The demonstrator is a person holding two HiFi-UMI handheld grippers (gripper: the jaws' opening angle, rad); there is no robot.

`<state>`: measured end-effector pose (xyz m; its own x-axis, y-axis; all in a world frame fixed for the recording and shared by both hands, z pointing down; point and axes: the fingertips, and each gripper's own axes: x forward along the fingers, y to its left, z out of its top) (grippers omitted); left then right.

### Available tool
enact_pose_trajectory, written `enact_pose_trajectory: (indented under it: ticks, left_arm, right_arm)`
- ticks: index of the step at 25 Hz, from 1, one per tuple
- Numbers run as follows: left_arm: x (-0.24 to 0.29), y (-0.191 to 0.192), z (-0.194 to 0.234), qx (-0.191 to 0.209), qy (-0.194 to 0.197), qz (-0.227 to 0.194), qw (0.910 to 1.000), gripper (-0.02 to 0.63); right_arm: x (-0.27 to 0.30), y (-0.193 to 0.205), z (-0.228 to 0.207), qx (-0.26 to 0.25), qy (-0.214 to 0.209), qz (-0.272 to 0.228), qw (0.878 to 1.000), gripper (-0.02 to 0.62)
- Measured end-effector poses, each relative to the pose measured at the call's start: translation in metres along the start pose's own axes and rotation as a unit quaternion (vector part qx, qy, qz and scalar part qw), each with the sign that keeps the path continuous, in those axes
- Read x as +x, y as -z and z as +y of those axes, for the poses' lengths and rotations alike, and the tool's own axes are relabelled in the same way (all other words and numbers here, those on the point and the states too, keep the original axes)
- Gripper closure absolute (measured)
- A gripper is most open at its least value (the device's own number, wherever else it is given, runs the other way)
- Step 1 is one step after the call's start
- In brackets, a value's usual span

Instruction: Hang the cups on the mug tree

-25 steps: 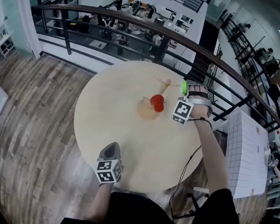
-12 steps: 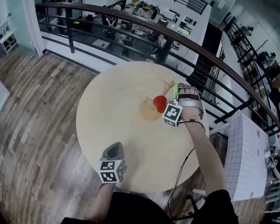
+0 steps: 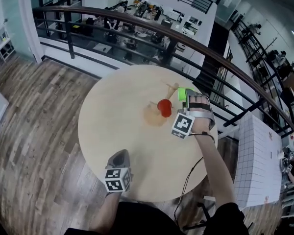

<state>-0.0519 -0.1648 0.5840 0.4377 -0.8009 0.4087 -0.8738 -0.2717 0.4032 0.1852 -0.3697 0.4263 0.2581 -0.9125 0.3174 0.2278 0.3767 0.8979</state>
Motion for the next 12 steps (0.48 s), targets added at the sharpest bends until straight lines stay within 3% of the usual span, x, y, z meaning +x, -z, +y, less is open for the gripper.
enact_pose_trajectory:
  ticks: [4, 7, 9, 12]
  left_arm:
    - [0.005, -0.005, -0.014, 0.009, 0.016, -0.001, 0.9998, 0.594]
    - [0.006, -0.011, -0.028, 0.02, 0.034, -0.005, 0.9992, 0.594]
    - [0.0, -0.018, -0.036, 0.029, 0.049, -0.009, 0.9984, 0.594]
    - [-0.001, -0.028, -0.054, 0.044, 0.071, -0.015, 0.9964, 0.594]
  right_arm:
    - [-0.04, -0.006, 0.002, 0.076, 0.003, -0.051, 0.996, 0.287]
    - [-0.077, -0.004, 0.005, 0.185, -0.002, -0.086, 0.979, 0.288]
    - [-0.108, -0.004, 0.01, 0.279, -0.009, -0.106, 0.954, 0.293]
    - [-0.147, 0.005, 0.028, 0.411, -0.016, -0.12, 0.904, 0.318]
